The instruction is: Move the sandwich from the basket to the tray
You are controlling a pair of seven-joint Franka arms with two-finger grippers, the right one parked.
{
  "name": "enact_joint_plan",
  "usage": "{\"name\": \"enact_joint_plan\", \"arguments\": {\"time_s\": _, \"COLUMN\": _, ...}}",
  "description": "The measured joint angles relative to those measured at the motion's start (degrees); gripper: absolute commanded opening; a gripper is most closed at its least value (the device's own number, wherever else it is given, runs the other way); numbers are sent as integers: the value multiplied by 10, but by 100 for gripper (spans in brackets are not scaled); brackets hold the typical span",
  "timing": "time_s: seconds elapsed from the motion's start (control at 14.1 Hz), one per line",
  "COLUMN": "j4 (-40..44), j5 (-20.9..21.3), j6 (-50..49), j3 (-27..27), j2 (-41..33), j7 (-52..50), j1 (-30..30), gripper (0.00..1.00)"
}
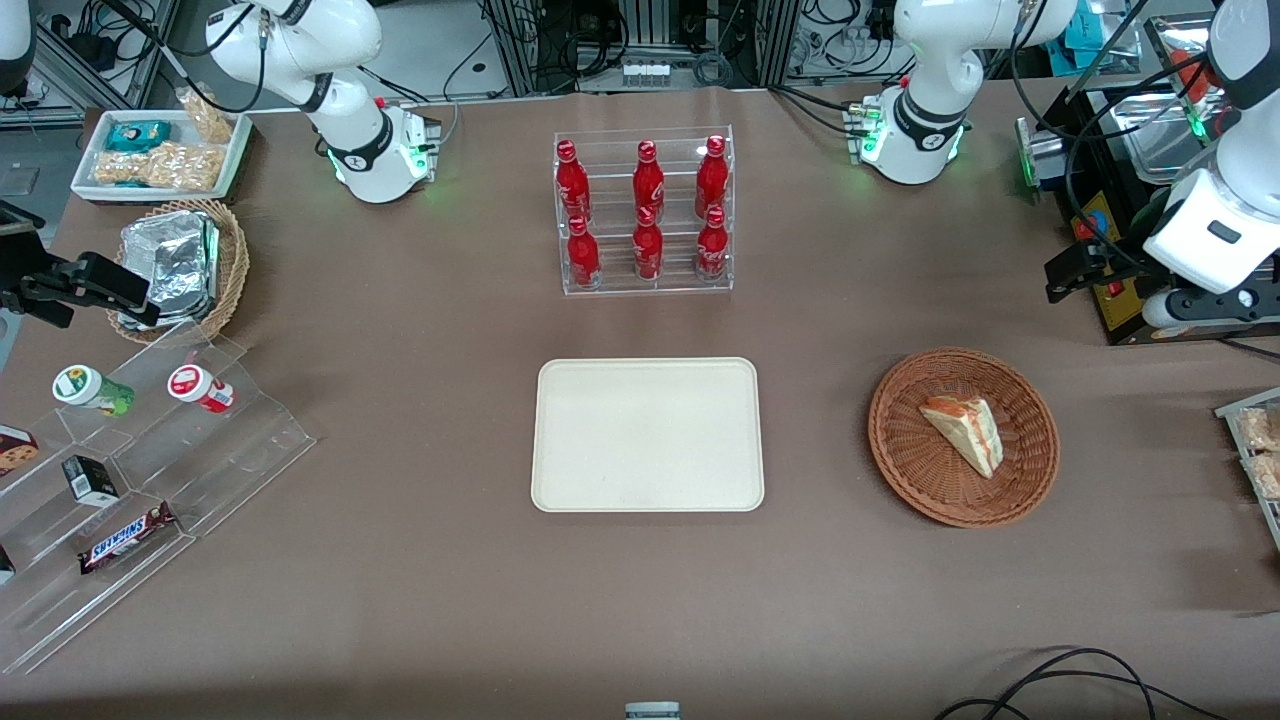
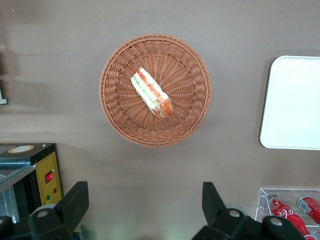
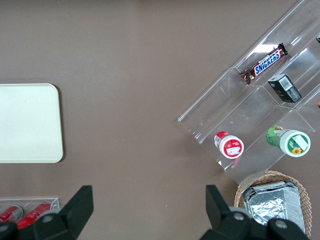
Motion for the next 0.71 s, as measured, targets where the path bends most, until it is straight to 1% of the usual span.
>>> {"name": "enact_joint_plan", "arguments": {"time_s": 0.71, "j4": 5, "j5": 0, "j6": -1, "j3": 0, "j2": 14, "j7": 1, "j1": -5, "gripper": 100}}
